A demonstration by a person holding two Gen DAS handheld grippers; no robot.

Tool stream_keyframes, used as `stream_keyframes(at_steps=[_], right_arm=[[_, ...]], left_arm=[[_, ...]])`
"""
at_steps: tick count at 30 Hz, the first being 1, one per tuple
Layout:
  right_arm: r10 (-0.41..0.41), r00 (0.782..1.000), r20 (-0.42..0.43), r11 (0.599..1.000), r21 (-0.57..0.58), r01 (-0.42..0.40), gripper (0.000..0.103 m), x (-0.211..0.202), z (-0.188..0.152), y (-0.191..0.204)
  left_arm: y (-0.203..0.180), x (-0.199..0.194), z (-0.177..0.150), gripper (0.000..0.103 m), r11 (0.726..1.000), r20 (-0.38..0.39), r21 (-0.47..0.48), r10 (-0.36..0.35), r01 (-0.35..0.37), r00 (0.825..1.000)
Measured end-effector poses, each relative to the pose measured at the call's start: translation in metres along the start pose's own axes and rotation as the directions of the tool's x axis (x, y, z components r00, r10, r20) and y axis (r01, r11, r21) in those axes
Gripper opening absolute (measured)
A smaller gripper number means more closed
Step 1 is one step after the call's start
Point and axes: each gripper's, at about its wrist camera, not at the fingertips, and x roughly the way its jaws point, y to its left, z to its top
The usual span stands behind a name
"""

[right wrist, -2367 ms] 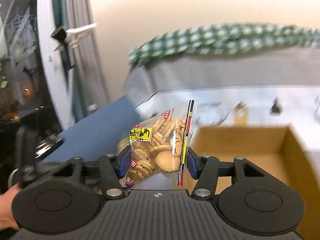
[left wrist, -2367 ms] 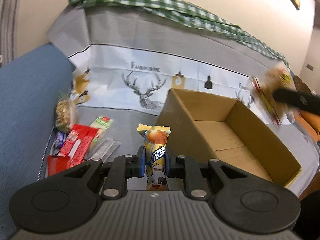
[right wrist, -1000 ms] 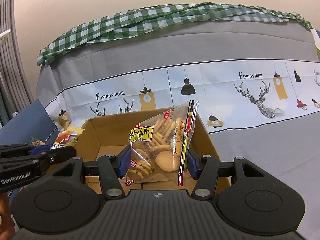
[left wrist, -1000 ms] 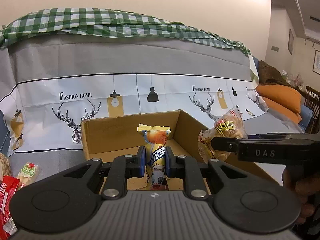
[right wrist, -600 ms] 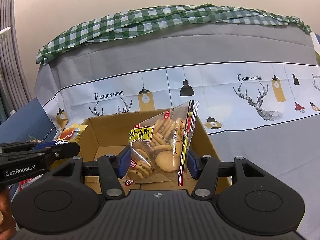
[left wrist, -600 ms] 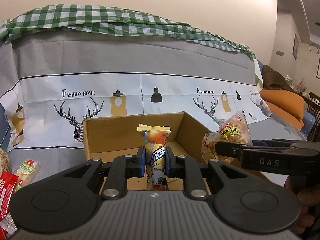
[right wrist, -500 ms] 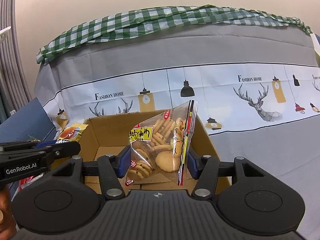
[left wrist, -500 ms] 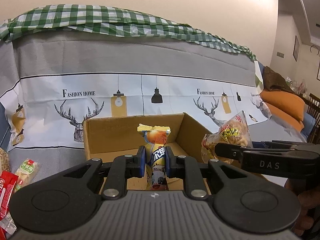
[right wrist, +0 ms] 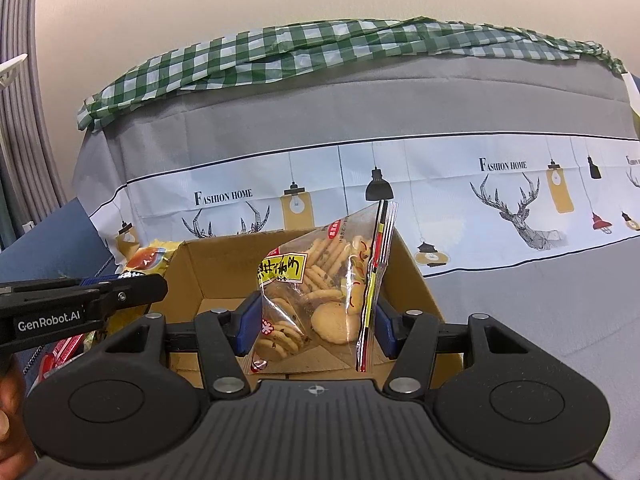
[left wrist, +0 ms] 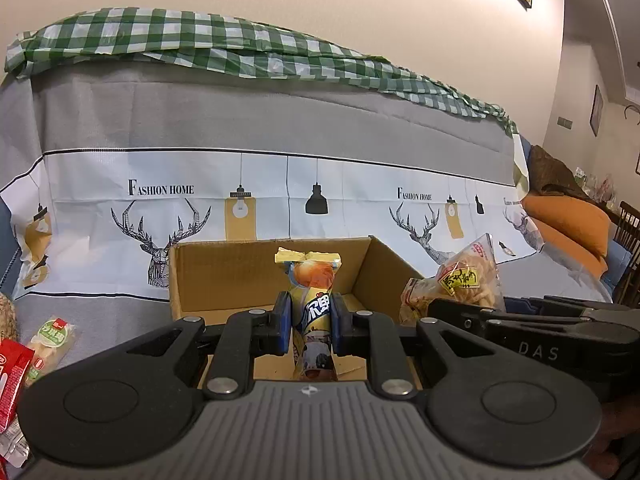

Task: Organize snacks
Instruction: 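Carry the yellow bar and cracker bag with both tools over the box, then open both tools to drop the bar and cracker bag into the box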

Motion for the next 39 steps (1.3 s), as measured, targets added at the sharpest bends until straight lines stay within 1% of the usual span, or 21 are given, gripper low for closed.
stream_keyframes(at_steps=[14,16,18,19,20,22,24,25,26,29,32,34,36,37,38,39], right_arm=[[0.005,1.0,0.001,1.0,-0.013,-0.005,0.059,0.001,0.001,0.001],[0.007,1.0,-0.002,1.0,-0.014,-0.007,0.059,0.002,0.001,0.001],[0.004,1.0,-0.018,1.0,-0.02,-0.004,0.063,0.004,0.001,0.002],[0.0,1.0,-0.029,1.0,-0.027,-0.001,0.071,0.006,0.001,0.003],[-0.008,1.0,-0.028,0.999,-0.038,0.007,0.075,0.007,0.0,0.004],[-0.016,1.0,-0.024,0.999,-0.045,0.015,0.077,0.007,0.001,0.004],[-0.016,0.999,-0.027,1.0,-0.025,0.016,0.078,0.007,0.002,0.002],[-0.017,0.999,-0.028,1.0,-0.018,0.017,0.078,0.008,0.002,0.002],[-0.018,0.999,-0.028,1.0,-0.012,0.018,0.078,0.008,0.002,0.002],[-0.021,1.0,-0.02,1.0,-0.015,0.021,0.078,0.007,0.001,0.005],[-0.015,1.0,-0.006,0.999,-0.033,0.015,0.078,0.004,0.0,0.01],[-0.011,1.0,0.0,0.999,-0.036,0.011,0.077,0.002,-0.002,0.01],[-0.008,1.0,0.006,1.0,-0.022,0.009,0.072,0.001,-0.002,0.01],[-0.007,1.0,0.006,1.0,-0.011,0.007,0.067,0.001,-0.001,0.009],[-0.003,1.0,0.005,1.0,0.006,0.003,0.061,0.001,-0.001,0.008],[0.001,1.0,0.005,1.0,0.024,-0.001,0.059,0.001,-0.001,0.007]], left_arm=[[0.003,-0.003,0.004,0.021,1.0,0.018,-0.022,-0.007,0.007,1.0],[0.004,-0.003,0.004,0.021,0.999,0.015,-0.032,-0.017,0.017,1.0],[0.006,-0.001,0.005,0.041,0.999,0.001,-0.046,-0.029,0.029,1.0],[0.006,-0.001,0.004,0.055,0.998,-0.001,-0.048,-0.026,0.026,1.0],[0.007,-0.002,0.004,0.057,0.999,0.005,-0.045,-0.021,0.021,1.0],[0.008,-0.004,0.004,0.057,0.999,0.014,-0.04,-0.013,0.013,1.0],[0.011,-0.006,0.004,0.057,0.999,0.024,-0.05,-0.011,0.012,1.0],[0.013,-0.007,0.003,0.059,0.998,0.025,-0.058,-0.013,0.014,1.0],[0.016,-0.007,0.003,0.062,0.998,0.023,-0.069,-0.01,0.012,1.0],[0.024,-0.013,0.0,0.062,0.995,0.048,-0.103,-0.002,0.007,0.999],[0.029,-0.02,-0.001,0.062,0.996,0.071,-0.087,0.003,0.003,0.997],[0.031,-0.029,-0.001,0.062,0.998,0.085,-0.065,0.019,-0.014,0.996],[0.037,-0.038,-0.002,0.062,0.998,0.088,-0.056,0.021,-0.016,0.996],[0.04,-0.043,-0.002,0.061,0.999,0.082,-0.05,0.013,-0.008,0.997],[0.044,-0.048,-0.002,0.058,0.999,0.073,-0.044,0.0,0.004,0.997],[0.047,-0.051,-0.001,0.056,0.999,0.061,-0.039,-0.017,0.02,0.998]])
